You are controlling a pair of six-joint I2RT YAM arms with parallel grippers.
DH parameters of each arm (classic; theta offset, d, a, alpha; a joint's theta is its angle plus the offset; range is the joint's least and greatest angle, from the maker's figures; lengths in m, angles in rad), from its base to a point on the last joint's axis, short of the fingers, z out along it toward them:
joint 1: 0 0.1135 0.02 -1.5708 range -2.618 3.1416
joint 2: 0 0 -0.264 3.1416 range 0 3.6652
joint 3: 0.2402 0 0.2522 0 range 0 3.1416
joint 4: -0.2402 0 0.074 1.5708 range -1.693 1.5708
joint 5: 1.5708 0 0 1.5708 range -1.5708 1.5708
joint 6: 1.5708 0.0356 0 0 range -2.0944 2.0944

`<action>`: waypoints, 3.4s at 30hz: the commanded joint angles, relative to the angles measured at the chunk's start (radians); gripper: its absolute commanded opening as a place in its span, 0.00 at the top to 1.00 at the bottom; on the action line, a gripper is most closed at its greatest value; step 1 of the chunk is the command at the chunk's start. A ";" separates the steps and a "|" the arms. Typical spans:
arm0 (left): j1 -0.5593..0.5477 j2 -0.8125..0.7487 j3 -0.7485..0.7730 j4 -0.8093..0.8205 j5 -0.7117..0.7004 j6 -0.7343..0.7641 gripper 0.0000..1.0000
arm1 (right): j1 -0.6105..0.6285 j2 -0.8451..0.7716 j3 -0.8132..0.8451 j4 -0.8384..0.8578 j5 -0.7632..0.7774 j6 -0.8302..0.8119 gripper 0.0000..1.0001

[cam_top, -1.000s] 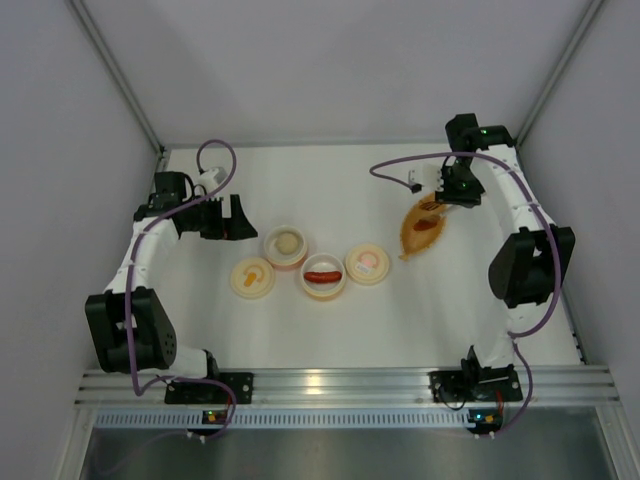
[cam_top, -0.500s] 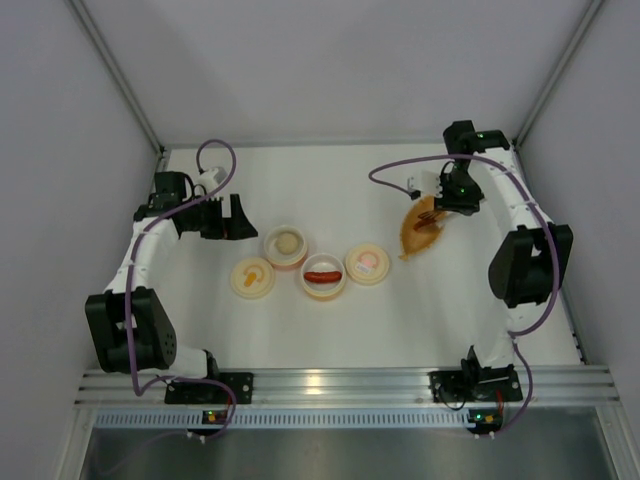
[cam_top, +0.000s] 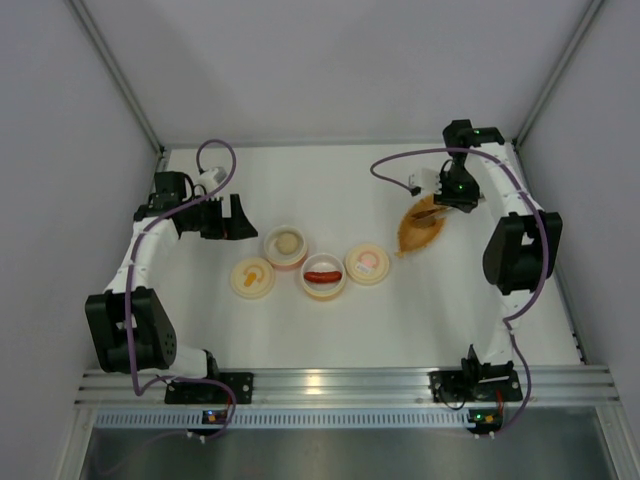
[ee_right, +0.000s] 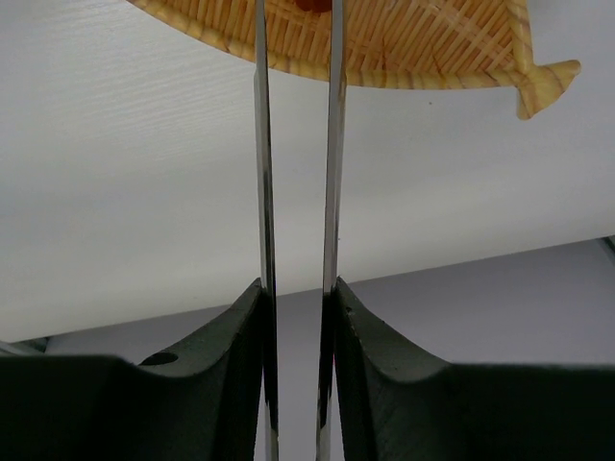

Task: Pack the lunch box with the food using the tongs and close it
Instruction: Pick up the fake food from the plate, then place the fake food in the packing box, then adjust the fake food in the packing box.

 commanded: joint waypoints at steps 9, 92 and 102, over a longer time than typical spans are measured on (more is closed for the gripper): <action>0.007 -0.008 0.012 0.027 0.019 -0.006 0.02 | -0.012 -0.090 0.009 -0.179 -0.040 -0.005 0.91; 0.007 -0.100 -0.089 0.053 0.029 0.000 0.02 | 0.671 -0.187 0.003 -0.111 -0.234 0.452 0.53; 0.009 -0.108 -0.086 0.052 0.029 -0.002 0.02 | 0.671 -0.213 -0.005 -0.099 -0.204 0.434 0.59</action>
